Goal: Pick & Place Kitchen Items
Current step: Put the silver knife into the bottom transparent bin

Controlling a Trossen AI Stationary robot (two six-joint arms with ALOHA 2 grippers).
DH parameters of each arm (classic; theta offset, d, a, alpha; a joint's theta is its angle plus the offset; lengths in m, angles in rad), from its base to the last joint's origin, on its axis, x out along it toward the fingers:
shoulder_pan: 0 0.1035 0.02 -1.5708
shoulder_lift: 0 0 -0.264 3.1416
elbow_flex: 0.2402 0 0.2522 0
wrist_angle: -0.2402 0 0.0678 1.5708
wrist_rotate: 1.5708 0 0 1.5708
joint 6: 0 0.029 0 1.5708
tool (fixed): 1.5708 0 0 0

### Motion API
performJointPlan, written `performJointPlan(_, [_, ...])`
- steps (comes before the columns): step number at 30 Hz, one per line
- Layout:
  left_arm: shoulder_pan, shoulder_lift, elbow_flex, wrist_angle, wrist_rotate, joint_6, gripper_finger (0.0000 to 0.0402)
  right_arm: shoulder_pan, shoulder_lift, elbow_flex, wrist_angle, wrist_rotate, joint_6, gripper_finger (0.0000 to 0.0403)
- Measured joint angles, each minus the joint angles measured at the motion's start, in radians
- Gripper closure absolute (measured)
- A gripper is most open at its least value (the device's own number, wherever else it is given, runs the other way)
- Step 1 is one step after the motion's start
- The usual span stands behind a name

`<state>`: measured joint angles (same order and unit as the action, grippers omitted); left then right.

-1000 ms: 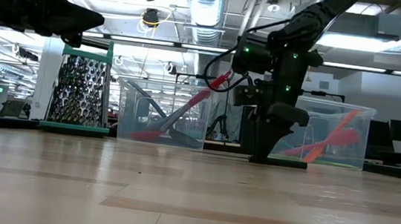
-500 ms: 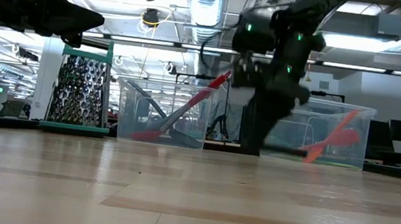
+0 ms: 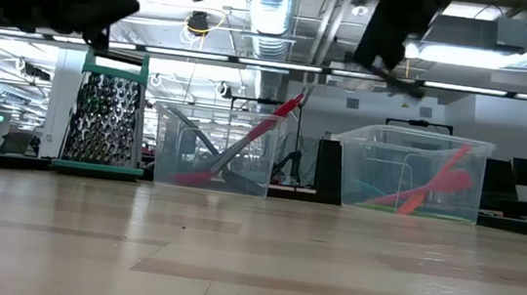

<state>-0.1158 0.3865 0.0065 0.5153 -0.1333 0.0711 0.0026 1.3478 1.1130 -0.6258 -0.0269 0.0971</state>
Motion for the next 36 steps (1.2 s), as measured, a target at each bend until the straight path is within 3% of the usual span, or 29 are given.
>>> performJointPlan(7, [0.000, -0.014, 0.000, 0.071, 0.003, 0.006, 0.0398, 0.128, -0.216, 0.001, -0.012, -0.002, 0.186, 0.0368])
performJointPlan(12, [0.000, -0.014, 0.000, 0.078, 0.083, -0.020, 0.0398, 0.244, -0.288, 0.003, -0.083, -0.003, 0.322, 0.0368])
performJointPlan(19, [0.000, -0.014, 0.000, 0.079, 0.089, -0.034, 0.0398, 0.415, -0.296, 0.003, -0.294, -0.097, 0.616, 0.0368])
performJointPlan(27, [0.000, -0.014, 0.000, 0.087, 0.089, -0.050, 0.0398, 0.584, -0.296, 0.003, -0.310, -0.218, 0.911, 0.0368])
performJointPlan(36, [0.000, -0.014, 0.000, 0.089, 0.084, -0.043, 0.0398, 0.722, -0.251, 0.003, -0.426, -0.423, 1.099, 0.0368])
